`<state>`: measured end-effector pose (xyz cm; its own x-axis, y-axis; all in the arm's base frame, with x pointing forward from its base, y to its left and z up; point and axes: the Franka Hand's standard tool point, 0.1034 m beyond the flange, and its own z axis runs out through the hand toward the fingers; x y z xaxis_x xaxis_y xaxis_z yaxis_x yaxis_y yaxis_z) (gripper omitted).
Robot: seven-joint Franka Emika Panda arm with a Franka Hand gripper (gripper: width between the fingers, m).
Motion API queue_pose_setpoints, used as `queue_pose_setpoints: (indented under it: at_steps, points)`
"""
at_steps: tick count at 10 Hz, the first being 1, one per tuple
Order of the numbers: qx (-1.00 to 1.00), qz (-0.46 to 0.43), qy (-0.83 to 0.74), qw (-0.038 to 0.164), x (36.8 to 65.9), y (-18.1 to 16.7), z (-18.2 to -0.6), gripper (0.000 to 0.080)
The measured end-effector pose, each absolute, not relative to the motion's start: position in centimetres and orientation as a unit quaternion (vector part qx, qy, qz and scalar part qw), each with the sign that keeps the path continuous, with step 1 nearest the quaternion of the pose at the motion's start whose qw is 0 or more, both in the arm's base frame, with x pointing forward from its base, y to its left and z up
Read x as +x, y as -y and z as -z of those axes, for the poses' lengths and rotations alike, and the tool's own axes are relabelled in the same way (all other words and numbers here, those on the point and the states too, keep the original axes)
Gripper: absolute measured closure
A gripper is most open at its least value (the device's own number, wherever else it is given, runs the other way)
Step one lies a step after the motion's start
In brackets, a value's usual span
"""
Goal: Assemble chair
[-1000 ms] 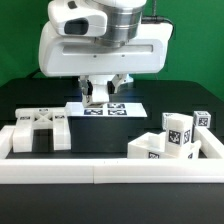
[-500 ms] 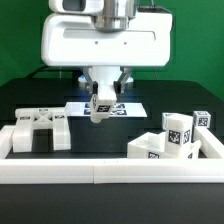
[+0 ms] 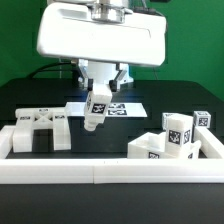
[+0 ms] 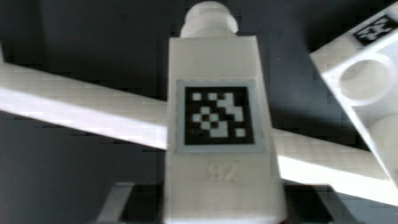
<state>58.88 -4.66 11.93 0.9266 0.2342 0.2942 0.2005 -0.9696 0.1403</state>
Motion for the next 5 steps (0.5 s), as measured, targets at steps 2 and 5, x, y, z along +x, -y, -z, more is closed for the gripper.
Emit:
queue_pose_setpoints:
  at_steps: [2,5]
  points:
    - [0.983,-0.153,-0.089,0.04,59.0,3.2,-12.2,0.0509]
    - [0.984,-0.164,-0.07,0.024,59.9,0.2,-12.8,0.0509]
